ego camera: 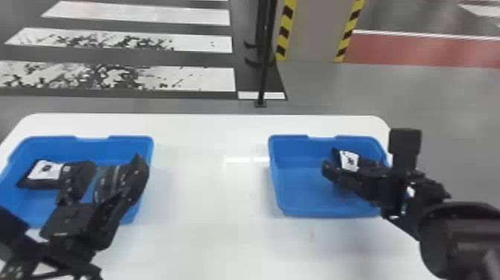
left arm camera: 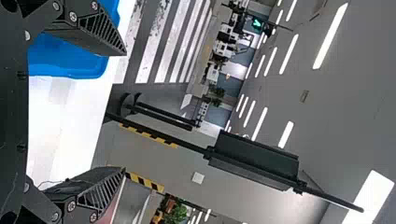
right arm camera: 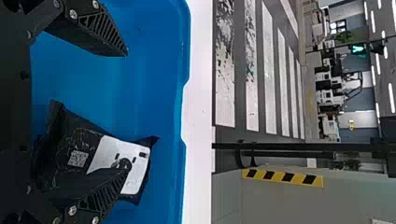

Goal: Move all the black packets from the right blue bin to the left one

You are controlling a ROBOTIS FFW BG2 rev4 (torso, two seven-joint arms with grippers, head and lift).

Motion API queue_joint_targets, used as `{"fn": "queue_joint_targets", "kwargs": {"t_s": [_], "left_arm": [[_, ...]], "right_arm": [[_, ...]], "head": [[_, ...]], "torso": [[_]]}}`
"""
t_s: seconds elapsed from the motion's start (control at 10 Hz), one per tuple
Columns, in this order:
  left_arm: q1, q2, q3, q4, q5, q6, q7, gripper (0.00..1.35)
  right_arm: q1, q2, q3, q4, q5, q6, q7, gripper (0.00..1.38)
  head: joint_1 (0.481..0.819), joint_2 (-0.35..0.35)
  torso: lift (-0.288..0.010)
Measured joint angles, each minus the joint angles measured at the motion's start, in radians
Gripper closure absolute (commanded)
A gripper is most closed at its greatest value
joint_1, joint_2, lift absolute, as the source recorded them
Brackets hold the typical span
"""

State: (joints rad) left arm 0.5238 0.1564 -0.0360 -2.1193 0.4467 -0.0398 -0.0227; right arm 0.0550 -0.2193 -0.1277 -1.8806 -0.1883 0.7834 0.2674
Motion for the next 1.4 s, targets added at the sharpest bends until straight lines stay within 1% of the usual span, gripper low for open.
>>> {"fn": "queue_joint_targets", "kwargs": {"t_s": [0.1,0.3,0.5,0.7,1.0,1.4], "left_arm": [[-0.002,0.000,-0.001,0.000,0.000,0.000,0.000,0.19],[-0.001,0.000,-0.003,0.000,0.011,-0.002,-0.002,0.19],[-0.001,0.003,-0.007,0.000,0.021,-0.006,-0.008,0.19],[0.000,0.003,-0.009,0.000,0.029,-0.005,-0.011,0.19],[0.003,0.003,-0.012,0.003,0.035,-0.006,-0.017,0.19],[0.009,0.003,-0.014,0.010,0.053,-0.008,-0.024,0.19]], "right_arm": [[-0.017,0.000,0.021,0.042,-0.010,-0.008,-0.007,0.16],[-0.015,0.004,0.035,0.063,-0.017,-0.013,-0.034,0.16],[0.037,0.010,0.036,-0.007,-0.024,0.005,-0.122,0.16],[0.074,0.014,0.034,-0.039,-0.059,0.012,-0.200,0.15],[0.059,0.021,0.042,-0.015,-0.103,0.003,-0.295,0.15],[0.050,0.028,0.068,0.032,-0.224,-0.090,-0.478,0.15]], "head": [[0.695,-0.075],[0.695,-0.071],[0.695,-0.084],[0.695,-0.094],[0.695,-0.103],[0.695,-0.109]], "torso": [[-0.168],[-0.168],[-0.168],[-0.168],[-0.168],[-0.168]]}}
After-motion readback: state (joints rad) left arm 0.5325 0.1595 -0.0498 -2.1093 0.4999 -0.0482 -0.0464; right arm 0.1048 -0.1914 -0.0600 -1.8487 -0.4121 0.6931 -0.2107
